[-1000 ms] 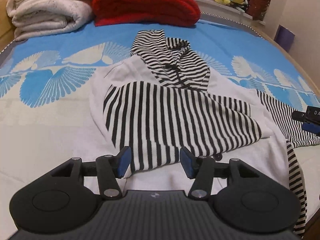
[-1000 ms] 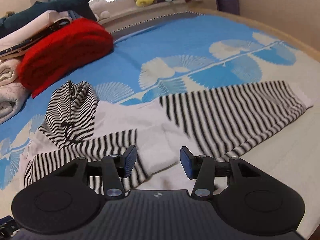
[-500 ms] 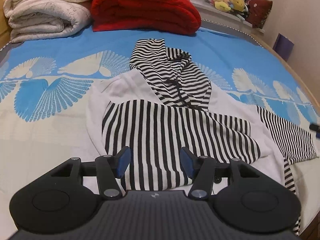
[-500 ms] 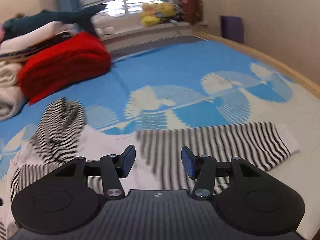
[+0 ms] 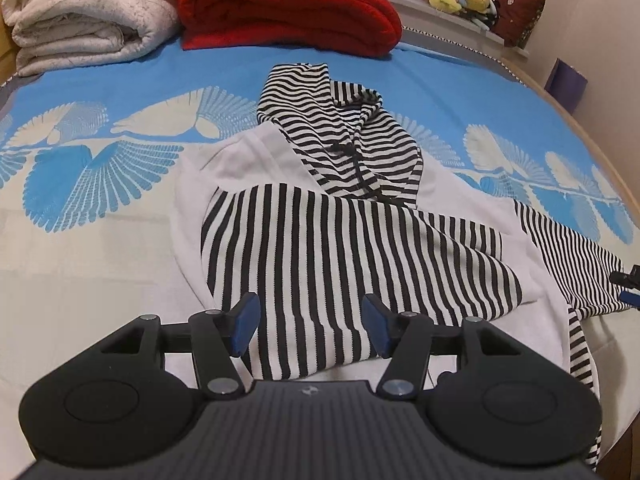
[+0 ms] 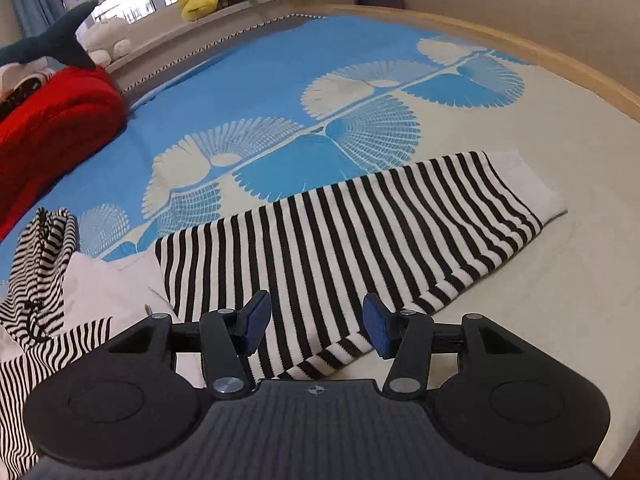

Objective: Fold small clothes
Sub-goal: 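Move the right gripper to the cuff of the other striped sleeve, then close the right gripper on the white sleeve cuff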

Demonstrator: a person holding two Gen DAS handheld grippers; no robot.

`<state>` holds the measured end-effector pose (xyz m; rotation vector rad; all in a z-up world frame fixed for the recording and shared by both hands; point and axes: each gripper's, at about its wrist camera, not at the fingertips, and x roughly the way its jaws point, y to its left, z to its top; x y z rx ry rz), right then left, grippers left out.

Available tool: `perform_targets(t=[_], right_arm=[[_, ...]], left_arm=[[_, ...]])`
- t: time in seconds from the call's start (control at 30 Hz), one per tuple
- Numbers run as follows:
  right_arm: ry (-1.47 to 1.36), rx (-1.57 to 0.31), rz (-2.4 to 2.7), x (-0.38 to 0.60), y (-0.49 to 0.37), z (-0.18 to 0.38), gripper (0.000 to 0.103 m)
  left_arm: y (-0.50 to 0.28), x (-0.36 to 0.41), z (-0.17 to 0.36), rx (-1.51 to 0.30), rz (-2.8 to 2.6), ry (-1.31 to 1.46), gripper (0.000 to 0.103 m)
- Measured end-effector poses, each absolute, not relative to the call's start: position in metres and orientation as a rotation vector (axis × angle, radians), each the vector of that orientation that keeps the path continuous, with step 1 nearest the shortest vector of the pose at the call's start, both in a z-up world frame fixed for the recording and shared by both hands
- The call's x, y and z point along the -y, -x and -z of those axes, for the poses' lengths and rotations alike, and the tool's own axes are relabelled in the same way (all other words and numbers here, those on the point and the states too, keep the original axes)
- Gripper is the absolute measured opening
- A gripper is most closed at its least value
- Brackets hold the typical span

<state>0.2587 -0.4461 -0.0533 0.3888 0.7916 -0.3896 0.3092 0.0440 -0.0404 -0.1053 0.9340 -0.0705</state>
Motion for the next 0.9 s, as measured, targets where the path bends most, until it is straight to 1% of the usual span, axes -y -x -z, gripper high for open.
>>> perform_targets(t=[0.17, 0.33, 0.63, 0.77, 0.8, 0.87, 0.9], right_arm=[[-0.456, -0.771, 0.443, 0.477, -0.248, 0.055, 0.053], [-0.587, -0.721, 0.556, 0.528, -0.228, 0.059, 0.053], [-0.812, -0.666, 0.715, 0.592, -0.212, 0.100, 0.052], [-0.780, -0.618, 0.696, 0.598, -0.222, 0.107, 0.052], [-0.777, -0.603, 0.698, 0.599, -0.224, 0.109, 0.047], [-0.774, -0.582, 0.705, 0.599, -0.227, 0.111, 0.026], [-0.767, -0.577, 0.713, 0.600, -0.230, 0.113, 0.005]], left_arm=[[-0.310, -0.047, 0.042, -0.936, 0.068, 0.110, 0.062], [-0.315, -0.048, 0.047, -0.958, 0.057, 0.123, 0.062], [-0.317, -0.043, 0.052, -0.966, 0.064, 0.106, 0.062], [-0.316, -0.043, 0.054, -0.970, 0.068, 0.104, 0.062], [-0.316, -0.044, 0.054, -0.970, 0.069, 0.105, 0.062], [-0.316, -0.046, 0.053, -0.968, 0.070, 0.106, 0.062], [-0.316, -0.048, 0.053, -0.968, 0.068, 0.108, 0.062]])
